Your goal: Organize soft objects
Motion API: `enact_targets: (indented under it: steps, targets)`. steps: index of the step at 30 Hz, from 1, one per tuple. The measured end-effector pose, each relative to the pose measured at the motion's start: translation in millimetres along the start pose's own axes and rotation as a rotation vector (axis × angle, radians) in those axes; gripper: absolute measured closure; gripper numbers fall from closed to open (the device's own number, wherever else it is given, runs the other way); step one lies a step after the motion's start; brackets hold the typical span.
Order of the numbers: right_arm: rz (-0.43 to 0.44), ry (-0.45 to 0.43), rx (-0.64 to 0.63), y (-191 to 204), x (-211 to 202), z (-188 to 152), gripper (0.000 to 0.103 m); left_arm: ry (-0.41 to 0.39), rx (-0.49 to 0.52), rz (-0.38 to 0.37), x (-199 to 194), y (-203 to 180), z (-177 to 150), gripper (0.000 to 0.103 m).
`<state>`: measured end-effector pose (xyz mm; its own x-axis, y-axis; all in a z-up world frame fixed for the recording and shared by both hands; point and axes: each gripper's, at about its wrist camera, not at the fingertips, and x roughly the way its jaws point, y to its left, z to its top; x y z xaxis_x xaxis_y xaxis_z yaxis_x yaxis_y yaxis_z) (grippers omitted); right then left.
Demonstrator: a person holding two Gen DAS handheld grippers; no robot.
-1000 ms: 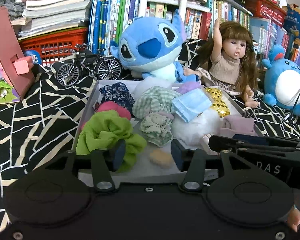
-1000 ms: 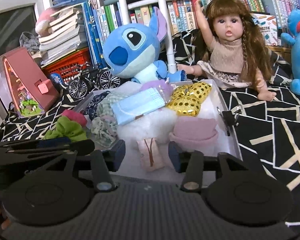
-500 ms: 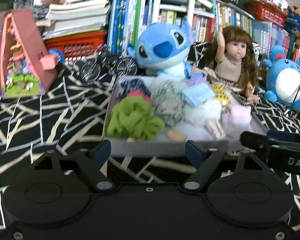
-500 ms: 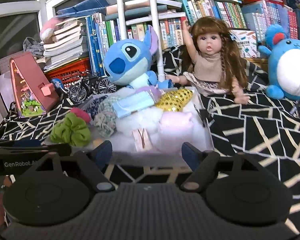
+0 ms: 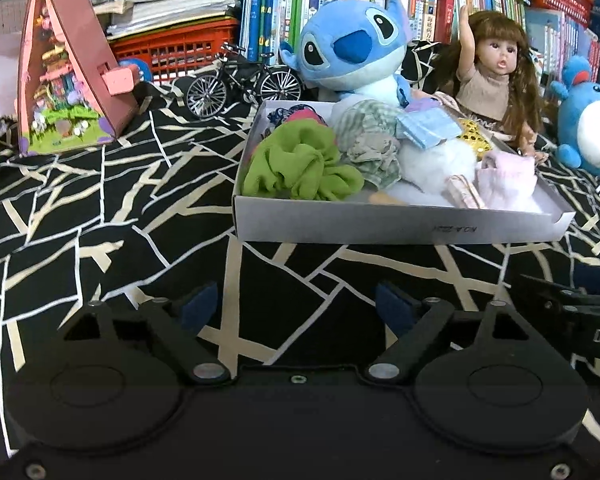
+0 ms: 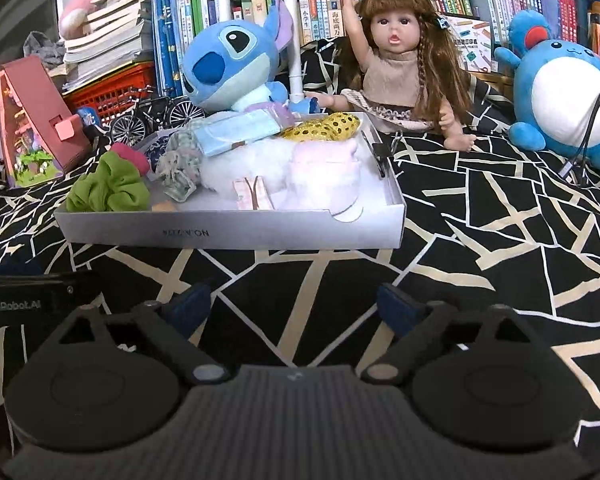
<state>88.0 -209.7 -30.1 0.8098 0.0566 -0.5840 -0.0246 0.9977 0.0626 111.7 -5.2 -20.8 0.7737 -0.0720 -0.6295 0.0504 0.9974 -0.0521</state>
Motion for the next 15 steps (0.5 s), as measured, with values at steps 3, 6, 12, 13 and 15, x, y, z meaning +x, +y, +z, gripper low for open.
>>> enact_targets:
  steps: [3,6,12,13,15]
  targets:
    - [-0.014,0.012,-0.01,1.6,2.5,-0.3,0.004,-0.005,0.013,0.017,2.9,-2.9,-1.6,0.012]
    - [-0.018,0.017,-0.013,2.0,3.8,-0.3,0.001,-0.007,0.009,0.02,4.1,-2.7,-2.0,0.01]
    - [-0.026,0.03,-0.022,2.8,6.3,0.3,0.0,-0.002,0.002,0.02,5.6,-0.9,-1.4,0.005]
    - [-0.028,0.032,-0.026,3.4,6.6,0.4,0.0,-0.001,0.004,0.021,5.8,-1.2,-1.5,0.005]
    - [-0.033,0.035,-0.031,4.5,7.2,0.6,0.0,0.002,0.007,0.023,6.1,-1.7,-1.5,0.003]
